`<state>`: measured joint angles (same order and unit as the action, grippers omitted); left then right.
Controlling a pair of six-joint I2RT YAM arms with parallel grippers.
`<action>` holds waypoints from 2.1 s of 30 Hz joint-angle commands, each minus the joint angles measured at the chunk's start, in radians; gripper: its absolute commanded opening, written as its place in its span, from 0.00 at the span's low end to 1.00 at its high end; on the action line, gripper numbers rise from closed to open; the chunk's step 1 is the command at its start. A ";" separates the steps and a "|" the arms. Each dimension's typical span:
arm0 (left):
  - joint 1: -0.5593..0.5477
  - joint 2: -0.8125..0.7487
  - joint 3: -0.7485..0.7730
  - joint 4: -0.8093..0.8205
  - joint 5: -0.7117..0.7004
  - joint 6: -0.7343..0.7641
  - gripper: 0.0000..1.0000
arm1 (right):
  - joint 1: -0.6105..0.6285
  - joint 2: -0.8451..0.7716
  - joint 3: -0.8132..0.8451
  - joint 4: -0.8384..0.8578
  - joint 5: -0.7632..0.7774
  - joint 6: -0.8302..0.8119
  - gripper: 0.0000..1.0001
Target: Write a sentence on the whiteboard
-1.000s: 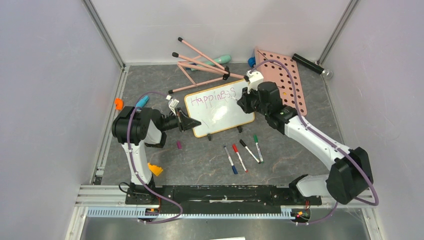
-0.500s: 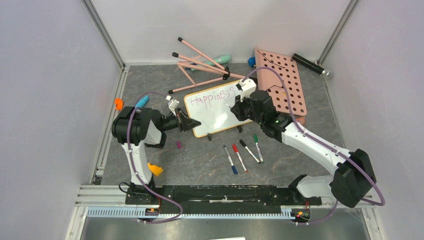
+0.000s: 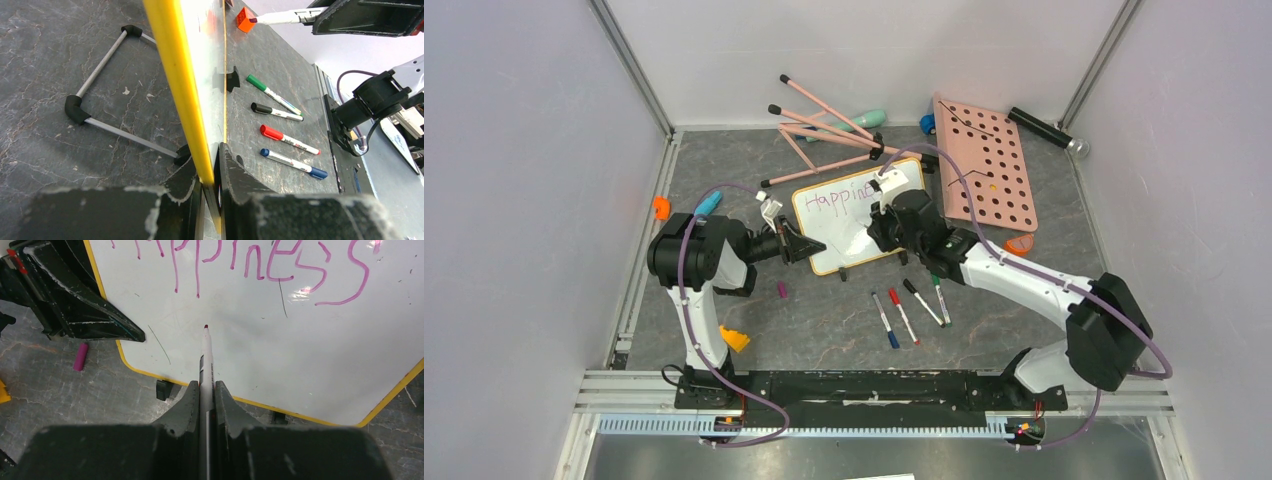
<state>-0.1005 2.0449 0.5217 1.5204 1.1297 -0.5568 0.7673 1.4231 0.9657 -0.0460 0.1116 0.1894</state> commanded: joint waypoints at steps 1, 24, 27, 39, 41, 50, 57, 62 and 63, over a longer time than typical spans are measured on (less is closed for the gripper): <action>-0.001 0.024 -0.024 0.037 -0.016 0.153 0.13 | 0.005 0.024 0.064 0.038 0.038 0.009 0.00; -0.001 0.037 -0.012 0.037 -0.024 0.117 0.15 | 0.101 0.159 0.147 0.114 0.033 0.047 0.00; -0.001 0.038 -0.013 0.037 -0.023 0.116 0.15 | 0.101 0.173 0.160 0.106 0.049 0.046 0.00; -0.002 0.045 -0.009 0.037 -0.024 0.110 0.16 | 0.101 0.235 0.209 0.050 0.089 0.029 0.00; -0.001 0.047 -0.006 0.037 -0.022 0.108 0.16 | 0.101 0.231 0.209 0.048 0.102 0.027 0.00; -0.002 0.050 -0.003 0.037 -0.022 0.106 0.15 | 0.101 0.201 0.190 0.016 0.112 0.021 0.00; -0.002 0.049 -0.002 0.037 -0.024 0.104 0.15 | 0.102 0.184 0.175 0.024 0.075 0.017 0.00; -0.002 0.051 -0.003 0.037 -0.022 0.105 0.15 | 0.102 0.157 0.141 0.066 0.038 0.007 0.00; -0.001 0.049 -0.002 0.037 -0.022 0.105 0.15 | 0.101 0.157 0.139 0.066 0.034 0.005 0.00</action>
<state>-0.1005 2.0506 0.5274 1.5204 1.1332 -0.5640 0.8688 1.6257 1.1191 -0.0170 0.1692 0.2138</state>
